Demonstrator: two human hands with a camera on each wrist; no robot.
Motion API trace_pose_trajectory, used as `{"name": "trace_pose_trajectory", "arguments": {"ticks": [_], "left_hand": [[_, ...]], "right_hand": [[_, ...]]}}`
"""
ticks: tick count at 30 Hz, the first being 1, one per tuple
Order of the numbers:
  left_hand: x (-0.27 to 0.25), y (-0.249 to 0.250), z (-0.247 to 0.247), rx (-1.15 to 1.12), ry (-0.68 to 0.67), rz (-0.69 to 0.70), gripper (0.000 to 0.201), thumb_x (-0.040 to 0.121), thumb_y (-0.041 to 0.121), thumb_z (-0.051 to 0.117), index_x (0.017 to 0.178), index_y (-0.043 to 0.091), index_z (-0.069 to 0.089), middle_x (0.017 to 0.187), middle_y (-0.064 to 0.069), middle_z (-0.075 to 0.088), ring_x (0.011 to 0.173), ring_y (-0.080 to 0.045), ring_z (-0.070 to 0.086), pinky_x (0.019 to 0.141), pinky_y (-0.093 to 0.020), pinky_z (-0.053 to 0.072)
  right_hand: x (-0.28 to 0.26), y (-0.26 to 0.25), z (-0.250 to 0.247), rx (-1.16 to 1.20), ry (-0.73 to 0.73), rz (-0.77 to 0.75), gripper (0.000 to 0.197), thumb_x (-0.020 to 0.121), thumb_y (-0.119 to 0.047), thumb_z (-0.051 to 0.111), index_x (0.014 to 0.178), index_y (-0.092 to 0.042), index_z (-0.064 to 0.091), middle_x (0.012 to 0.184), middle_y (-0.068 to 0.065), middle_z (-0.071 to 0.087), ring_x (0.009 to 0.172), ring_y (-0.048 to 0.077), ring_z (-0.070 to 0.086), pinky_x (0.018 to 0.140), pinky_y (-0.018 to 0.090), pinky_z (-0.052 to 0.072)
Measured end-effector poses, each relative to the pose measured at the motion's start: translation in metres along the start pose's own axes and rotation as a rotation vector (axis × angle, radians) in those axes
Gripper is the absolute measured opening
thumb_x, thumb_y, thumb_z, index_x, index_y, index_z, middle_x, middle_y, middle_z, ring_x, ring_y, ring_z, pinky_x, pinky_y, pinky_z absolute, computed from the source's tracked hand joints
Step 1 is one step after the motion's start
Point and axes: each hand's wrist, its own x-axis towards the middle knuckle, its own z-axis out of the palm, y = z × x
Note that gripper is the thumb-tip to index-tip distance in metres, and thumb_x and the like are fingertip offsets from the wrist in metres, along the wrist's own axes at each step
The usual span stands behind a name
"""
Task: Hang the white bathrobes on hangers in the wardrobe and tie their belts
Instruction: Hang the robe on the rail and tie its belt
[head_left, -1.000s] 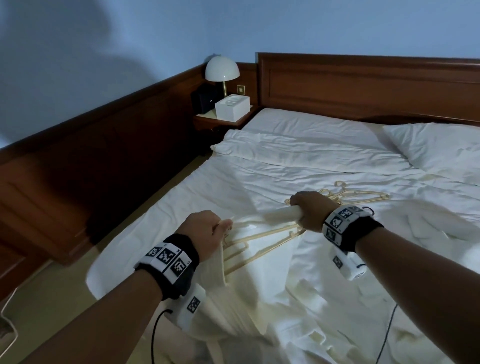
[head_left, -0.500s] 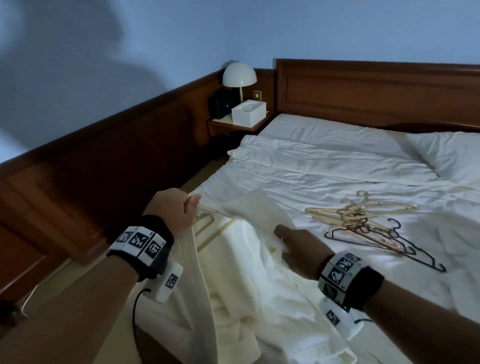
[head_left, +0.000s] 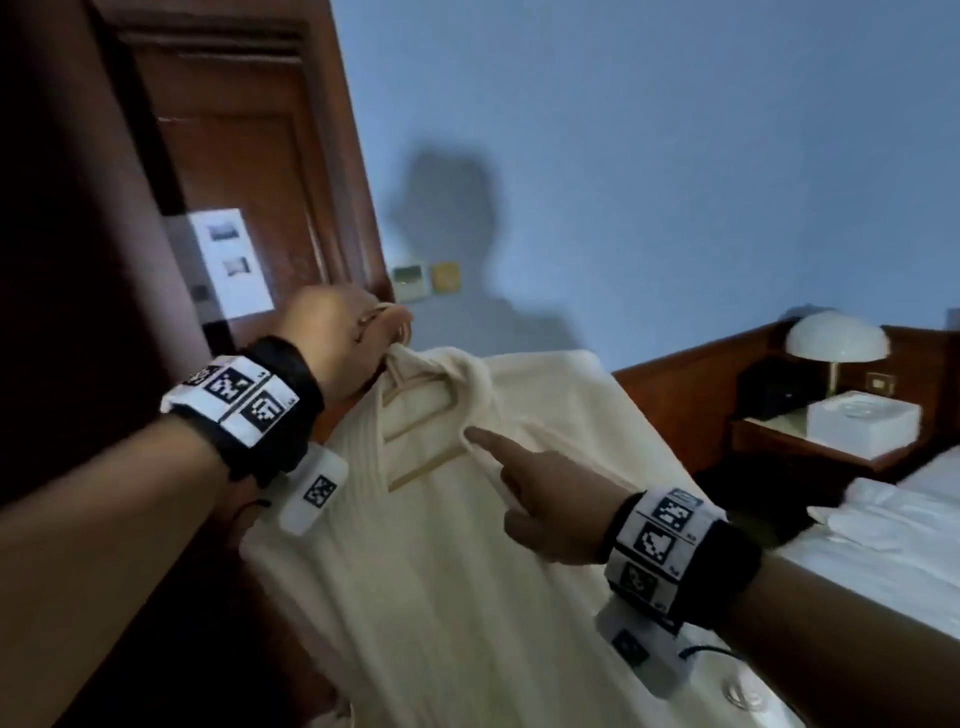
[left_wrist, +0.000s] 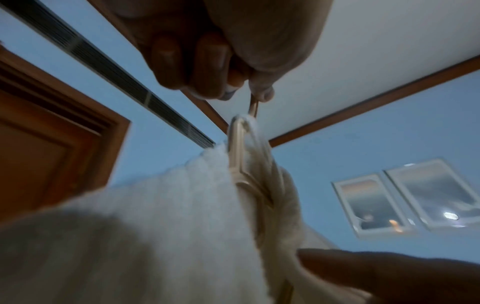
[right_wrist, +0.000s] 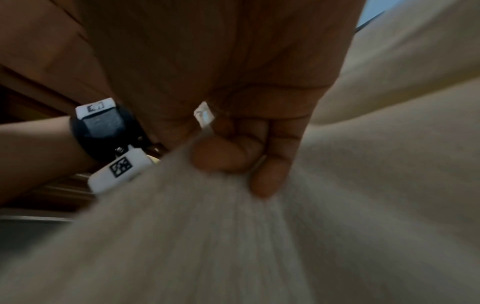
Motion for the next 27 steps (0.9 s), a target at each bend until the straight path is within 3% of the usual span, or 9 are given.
{"name": "trace_pose_trajectory", "arguments": {"ticks": [4,6,9,12,15,21,22,24,27], "left_hand": [[-0.019,-0.105,-0.097,-0.001,0.209,-0.134,0.048,0.089,0.047,0.054,0.055,0.014,0.057,0.053,0.001,0.052,0.051,-0.01,0.049,0.05,-0.014,0.033],[-0.033,-0.146,-0.143,0.107,0.212,-0.114,0.048,0.091,0.046,0.052,0.051,0.02,0.051,0.052,0.005,0.046,0.052,-0.008,0.05,0.052,-0.014,0.034],[-0.064,-0.187,-0.199,0.183,0.167,-0.146,0.047,0.093,0.038,0.057,0.05,0.031,0.039,0.052,0.009,0.041,0.051,-0.001,0.049,0.05,-0.009,0.031],[-0.101,-0.221,-0.231,0.236,0.109,-0.22,0.045,0.09,0.049,0.052,0.053,0.025,0.044,0.054,0.006,0.044,0.049,-0.01,0.046,0.048,-0.016,0.031],[-0.137,-0.253,-0.239,0.27,0.042,-0.297,0.047,0.09,0.051,0.05,0.058,0.017,0.057,0.057,0.009,0.048,0.051,-0.009,0.05,0.05,-0.017,0.037],[-0.204,-0.315,-0.235,0.343,-0.027,-0.557,0.03,0.092,0.035,0.06,0.063,0.036,0.051,0.061,0.015,0.053,0.06,0.003,0.051,0.059,-0.012,0.035],[-0.222,-0.332,-0.236,0.366,-0.04,-0.658,0.017,0.089,0.04,0.062,0.076,0.034,0.053,0.068,0.014,0.055,0.063,0.001,0.052,0.063,-0.018,0.038],[-0.256,-0.364,-0.238,0.469,-0.097,-0.928,0.046,0.076,0.062,0.065,0.105,0.031,0.048,0.089,0.013,0.057,0.074,-0.001,0.056,0.07,-0.028,0.046],[-0.295,-0.407,-0.234,0.553,-0.306,-1.111,0.033,0.081,0.063,0.058,0.094,0.034,0.051,0.086,0.011,0.059,0.077,-0.011,0.057,0.07,-0.028,0.043]], "right_hand": [[0.121,-0.096,-0.001,0.022,0.193,-0.358,0.066,0.084,-0.026,0.061,0.145,-0.022,0.037,0.083,-0.007,0.057,0.077,0.01,0.052,0.079,0.036,0.049],[0.167,-0.14,0.002,0.066,0.474,-0.605,0.029,0.08,-0.021,0.064,0.106,-0.01,0.063,0.083,-0.001,0.057,0.08,0.014,0.05,0.076,0.042,0.048],[0.226,-0.204,0.011,0.054,0.764,-0.647,0.039,0.078,-0.049,0.066,0.097,-0.015,0.058,0.098,-0.001,0.051,0.09,0.02,0.05,0.079,0.038,0.046],[0.277,-0.259,0.037,0.023,0.366,-0.562,0.054,0.076,-0.079,0.047,0.09,-0.028,0.055,0.089,-0.011,0.054,0.084,0.011,0.052,0.073,0.031,0.043],[0.315,-0.311,0.085,0.166,-0.008,-0.757,0.055,0.078,-0.074,0.053,0.063,-0.022,0.043,0.057,-0.011,0.045,0.051,0.004,0.044,0.052,0.024,0.033],[0.386,-0.388,0.175,0.359,-0.162,-0.981,0.015,0.086,-0.041,0.065,0.083,-0.029,0.055,0.077,-0.007,0.062,0.066,0.006,0.057,0.062,0.03,0.047],[0.4,-0.398,0.187,0.387,-0.175,-0.999,0.015,0.085,-0.041,0.066,0.089,-0.03,0.057,0.079,-0.007,0.063,0.068,0.007,0.059,0.062,0.03,0.047],[0.429,-0.419,0.208,0.434,-0.194,-1.025,0.02,0.084,-0.041,0.068,0.096,-0.03,0.057,0.084,-0.007,0.065,0.074,0.009,0.061,0.067,0.033,0.05],[0.474,-0.453,0.231,0.479,-0.177,-1.077,0.023,0.083,-0.041,0.067,0.099,-0.035,0.051,0.088,-0.01,0.062,0.079,0.009,0.06,0.071,0.036,0.052]]}}
